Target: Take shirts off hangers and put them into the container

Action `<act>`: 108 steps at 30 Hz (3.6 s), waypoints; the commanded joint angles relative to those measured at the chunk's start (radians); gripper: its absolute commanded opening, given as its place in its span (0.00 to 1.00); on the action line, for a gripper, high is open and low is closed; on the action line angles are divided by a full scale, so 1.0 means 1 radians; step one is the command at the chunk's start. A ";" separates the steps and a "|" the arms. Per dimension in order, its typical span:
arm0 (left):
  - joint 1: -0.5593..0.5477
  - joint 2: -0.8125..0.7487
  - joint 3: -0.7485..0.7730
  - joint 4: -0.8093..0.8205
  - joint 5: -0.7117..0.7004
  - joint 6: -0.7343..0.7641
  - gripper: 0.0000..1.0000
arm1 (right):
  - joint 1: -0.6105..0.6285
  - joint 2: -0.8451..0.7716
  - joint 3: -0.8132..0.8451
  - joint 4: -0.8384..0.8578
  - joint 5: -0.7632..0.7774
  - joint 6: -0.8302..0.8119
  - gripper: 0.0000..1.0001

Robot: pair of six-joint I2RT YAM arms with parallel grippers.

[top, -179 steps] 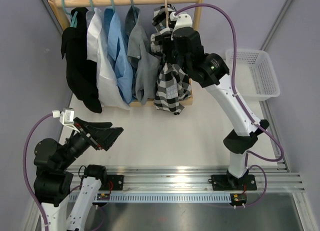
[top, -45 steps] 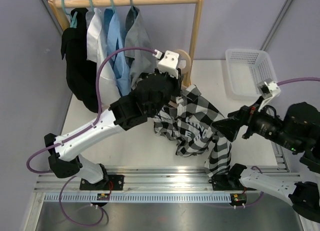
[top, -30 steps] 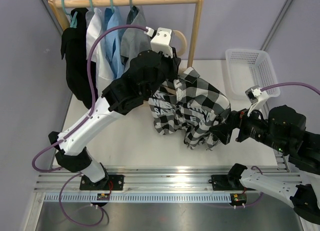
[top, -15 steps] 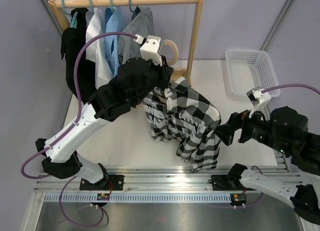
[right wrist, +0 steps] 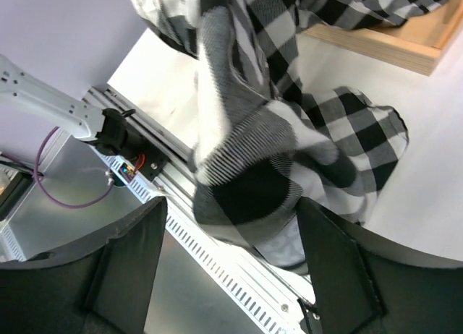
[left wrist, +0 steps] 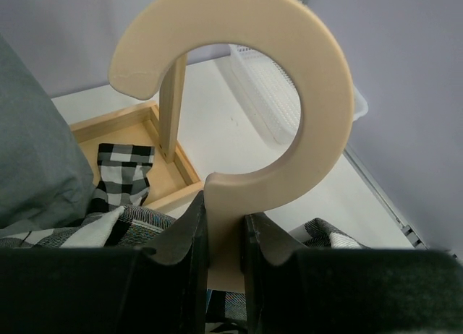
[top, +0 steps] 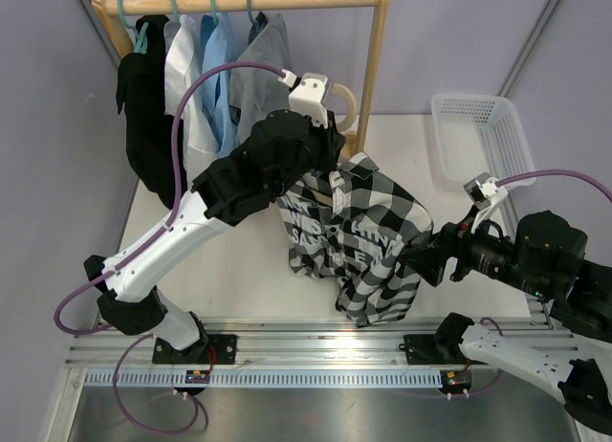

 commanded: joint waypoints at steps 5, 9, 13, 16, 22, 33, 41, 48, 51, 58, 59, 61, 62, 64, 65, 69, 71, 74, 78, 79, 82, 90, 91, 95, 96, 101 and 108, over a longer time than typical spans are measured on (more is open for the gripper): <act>0.002 -0.007 0.036 0.110 0.074 -0.072 0.00 | 0.008 0.029 -0.069 0.121 -0.061 -0.002 0.65; 0.000 -0.013 0.062 0.112 0.056 -0.061 0.00 | 0.008 0.027 -0.069 0.118 -0.053 -0.002 0.25; 0.029 -0.002 0.094 0.104 -0.048 -0.030 0.00 | 0.008 0.007 -0.039 0.060 -0.026 0.004 0.00; 0.106 0.012 0.114 0.098 -0.064 -0.035 0.00 | 0.008 -0.017 -0.019 0.006 -0.001 0.012 0.00; 0.207 0.036 0.166 0.099 -0.053 -0.064 0.00 | 0.008 -0.067 0.006 -0.086 0.059 0.041 0.18; 0.221 0.022 0.171 0.102 -0.015 -0.101 0.00 | 0.008 -0.085 -0.002 -0.104 0.085 0.045 0.00; 0.230 -0.016 0.142 0.112 -0.015 -0.099 0.00 | 0.008 -0.100 0.026 -0.133 0.171 0.067 0.00; 0.232 -0.102 0.089 0.110 -0.028 -0.096 0.00 | 0.008 -0.119 0.102 -0.311 0.581 0.235 0.00; 0.233 -0.181 0.037 0.121 -0.059 -0.090 0.00 | 0.008 -0.149 0.153 -0.400 0.759 0.349 0.00; 0.232 -0.393 -0.073 0.156 -0.194 -0.052 0.00 | 0.008 -0.191 0.181 -0.495 0.927 0.487 0.00; 0.232 -0.428 -0.078 0.152 -0.206 -0.053 0.00 | 0.008 -0.189 0.178 -0.500 0.945 0.501 0.00; 0.232 -0.455 -0.099 0.152 -0.228 -0.053 0.00 | 0.008 -0.192 0.171 -0.500 0.961 0.515 0.00; 0.232 -0.468 -0.107 0.145 -0.235 -0.059 0.00 | 0.008 -0.189 0.170 -0.500 0.967 0.519 0.00; 0.232 -0.504 -0.139 0.144 -0.257 -0.078 0.00 | 0.008 -0.188 0.161 -0.486 0.967 0.520 0.00; 0.232 -0.517 -0.153 0.151 -0.260 -0.087 0.00 | 0.008 -0.185 0.155 -0.476 0.961 0.500 0.00; 0.232 -0.556 -0.219 0.150 -0.161 -0.168 0.00 | 0.008 -0.163 0.077 -0.364 0.862 0.415 0.00; 0.232 -0.548 -0.253 0.119 -0.069 -0.251 0.00 | 0.006 -0.154 0.043 -0.312 0.812 0.362 0.00; 0.227 -0.539 -0.340 0.110 0.138 -0.374 0.00 | 0.008 -0.125 -0.006 -0.250 0.742 0.328 0.00; 0.096 -0.560 -0.463 0.179 0.222 -0.437 0.00 | 0.008 -0.096 -0.059 -0.174 0.689 0.286 0.00; 0.070 -0.567 -0.478 0.219 0.223 -0.449 0.00 | 0.008 -0.090 -0.066 -0.158 0.682 0.276 0.00; -0.012 -0.576 -0.552 0.349 0.263 -0.481 0.00 | 0.009 -0.064 -0.094 -0.106 0.648 0.251 0.00; -0.066 -0.538 -0.665 0.666 0.411 -0.564 0.00 | 0.008 -0.010 -0.178 0.030 0.538 0.210 0.00; -0.066 -0.536 -0.685 0.758 0.450 -0.587 0.00 | 0.009 -0.002 -0.186 0.041 0.530 0.205 0.00; -0.069 -0.505 -0.652 0.785 0.510 -0.575 0.00 | 0.008 0.071 -0.207 0.103 0.453 0.173 0.00; -0.076 -0.498 -0.639 0.764 0.521 -0.560 0.00 | 0.008 0.081 -0.207 0.109 0.436 0.170 0.00; -0.118 -0.429 -0.532 0.488 0.502 -0.336 0.00 | 0.008 0.119 -0.153 0.063 0.335 0.170 0.75; -0.211 -0.375 -0.570 0.260 0.204 -0.090 0.00 | 0.008 0.099 0.163 -0.083 0.402 0.105 0.99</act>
